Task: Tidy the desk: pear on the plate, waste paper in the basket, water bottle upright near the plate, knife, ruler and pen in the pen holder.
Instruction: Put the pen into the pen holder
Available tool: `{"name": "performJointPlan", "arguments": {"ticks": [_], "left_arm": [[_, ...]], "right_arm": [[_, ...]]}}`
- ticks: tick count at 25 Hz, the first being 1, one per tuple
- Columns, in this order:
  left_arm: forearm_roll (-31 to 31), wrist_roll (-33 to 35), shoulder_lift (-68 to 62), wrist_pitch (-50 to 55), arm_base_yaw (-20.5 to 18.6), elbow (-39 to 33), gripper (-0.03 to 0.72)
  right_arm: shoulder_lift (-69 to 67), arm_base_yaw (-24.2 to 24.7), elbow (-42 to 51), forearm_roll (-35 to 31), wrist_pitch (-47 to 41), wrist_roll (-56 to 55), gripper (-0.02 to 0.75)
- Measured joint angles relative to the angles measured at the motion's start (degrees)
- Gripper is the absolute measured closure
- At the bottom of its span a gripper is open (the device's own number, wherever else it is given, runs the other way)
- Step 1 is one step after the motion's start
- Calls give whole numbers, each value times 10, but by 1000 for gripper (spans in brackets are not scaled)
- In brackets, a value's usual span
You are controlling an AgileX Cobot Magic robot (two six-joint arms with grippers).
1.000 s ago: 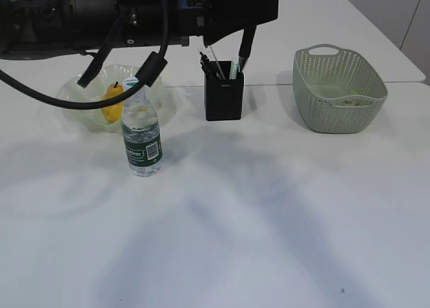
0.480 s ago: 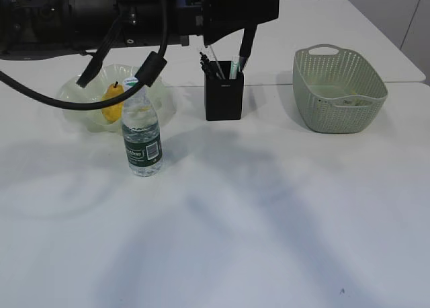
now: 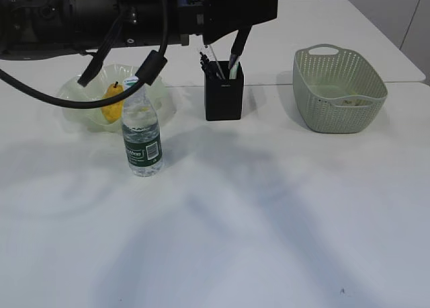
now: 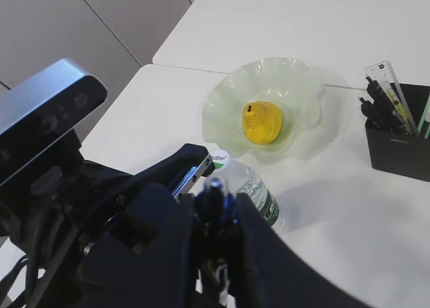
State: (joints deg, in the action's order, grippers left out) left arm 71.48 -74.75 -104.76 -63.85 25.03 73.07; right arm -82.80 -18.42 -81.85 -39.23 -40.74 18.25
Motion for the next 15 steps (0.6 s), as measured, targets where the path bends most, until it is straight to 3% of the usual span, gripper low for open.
{"name": "performJointPlan", "arguments": {"ticks": [8, 15], "left_arm": [[-1, 0, 0, 4, 0, 0, 595], [-1, 0, 0, 17, 0, 0, 313]], "right_arm": [[-1, 0, 0, 0, 2, 0, 644], [-3, 0, 0, 5, 12, 0, 645]]}}
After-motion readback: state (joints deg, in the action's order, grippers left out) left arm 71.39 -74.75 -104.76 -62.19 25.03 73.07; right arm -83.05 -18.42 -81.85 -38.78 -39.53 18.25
